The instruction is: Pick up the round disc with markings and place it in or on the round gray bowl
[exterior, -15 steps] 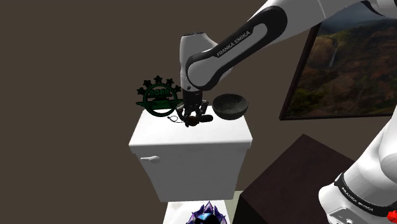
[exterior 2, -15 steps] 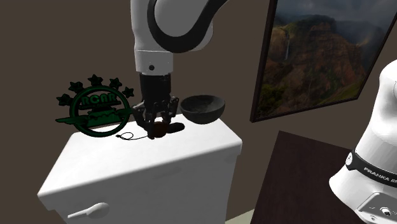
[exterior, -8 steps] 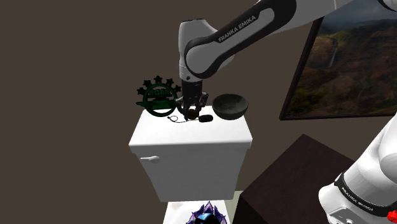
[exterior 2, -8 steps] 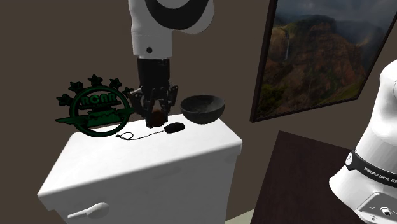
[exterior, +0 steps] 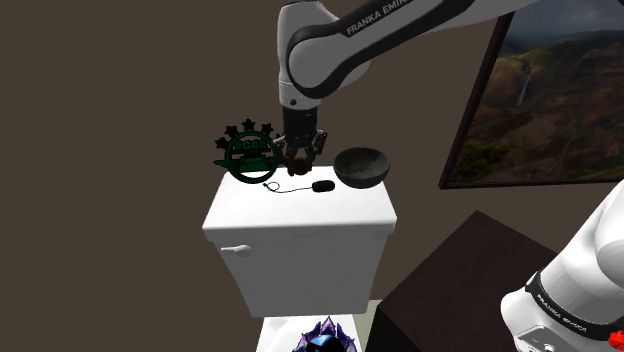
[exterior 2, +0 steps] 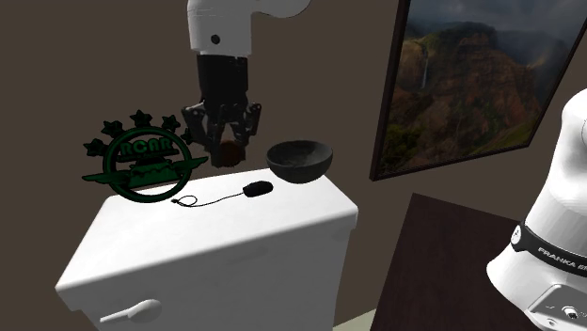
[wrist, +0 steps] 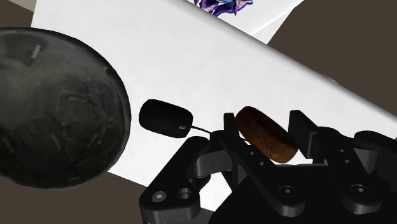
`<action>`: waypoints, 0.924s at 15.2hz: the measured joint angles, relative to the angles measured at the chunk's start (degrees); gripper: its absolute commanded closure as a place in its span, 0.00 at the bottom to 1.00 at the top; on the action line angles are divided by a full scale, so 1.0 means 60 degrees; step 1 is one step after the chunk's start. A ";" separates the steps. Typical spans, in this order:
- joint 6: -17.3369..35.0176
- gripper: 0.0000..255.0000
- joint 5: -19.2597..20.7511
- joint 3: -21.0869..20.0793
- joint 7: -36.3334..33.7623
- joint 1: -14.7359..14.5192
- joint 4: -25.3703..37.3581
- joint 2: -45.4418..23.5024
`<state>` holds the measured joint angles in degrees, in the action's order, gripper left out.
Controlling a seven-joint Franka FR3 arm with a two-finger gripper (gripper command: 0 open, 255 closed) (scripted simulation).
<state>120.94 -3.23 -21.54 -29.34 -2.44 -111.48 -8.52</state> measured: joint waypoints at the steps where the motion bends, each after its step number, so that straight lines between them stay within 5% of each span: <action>1: -0.0111 1.00 -0.0017 -0.0003 0.0001 0.0004 0.0064 0.0051; 7: -0.0810 1.00 -0.0108 -0.0012 0.0009 0.0032 0.0500 0.0329; 14: -0.0769 1.00 -0.0565 0.0562 0.1487 0.0769 -0.0673 0.1379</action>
<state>116.33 -6.62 -18.17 -20.42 2.17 -115.52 -0.24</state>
